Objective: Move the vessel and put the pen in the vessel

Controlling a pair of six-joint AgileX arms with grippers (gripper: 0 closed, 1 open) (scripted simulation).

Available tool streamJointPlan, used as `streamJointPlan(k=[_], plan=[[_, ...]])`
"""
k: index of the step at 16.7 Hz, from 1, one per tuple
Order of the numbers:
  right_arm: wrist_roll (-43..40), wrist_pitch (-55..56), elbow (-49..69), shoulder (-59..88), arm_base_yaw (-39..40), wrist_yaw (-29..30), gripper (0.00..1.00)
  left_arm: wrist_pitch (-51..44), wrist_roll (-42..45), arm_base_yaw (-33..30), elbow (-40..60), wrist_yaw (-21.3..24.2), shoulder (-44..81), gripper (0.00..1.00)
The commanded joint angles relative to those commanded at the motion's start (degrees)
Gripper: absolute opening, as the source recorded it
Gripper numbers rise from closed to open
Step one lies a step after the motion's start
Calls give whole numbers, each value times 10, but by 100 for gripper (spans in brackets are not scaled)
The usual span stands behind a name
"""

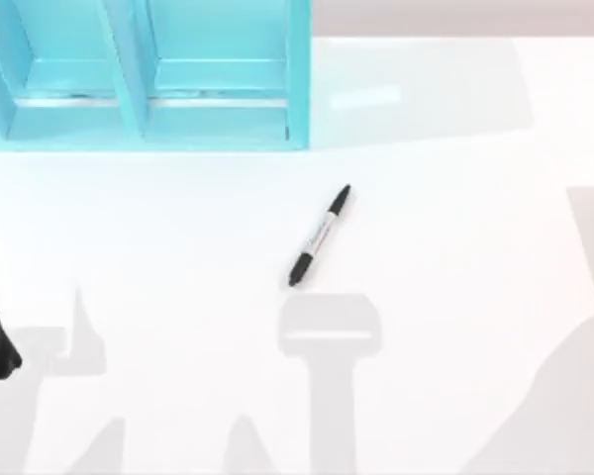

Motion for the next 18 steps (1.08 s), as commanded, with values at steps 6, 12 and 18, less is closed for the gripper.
streamJointPlan(k=[6, 12, 18], plan=[[0, 0, 0, 0, 0, 0, 10, 0, 0, 0, 0, 0, 0, 100], [0, 0, 0, 0, 0, 0, 0, 0, 0, 0, 0, 0, 0, 100], [9, -9, 8, -6, 8, 0, 0, 0, 0, 0, 0, 0, 0, 100]])
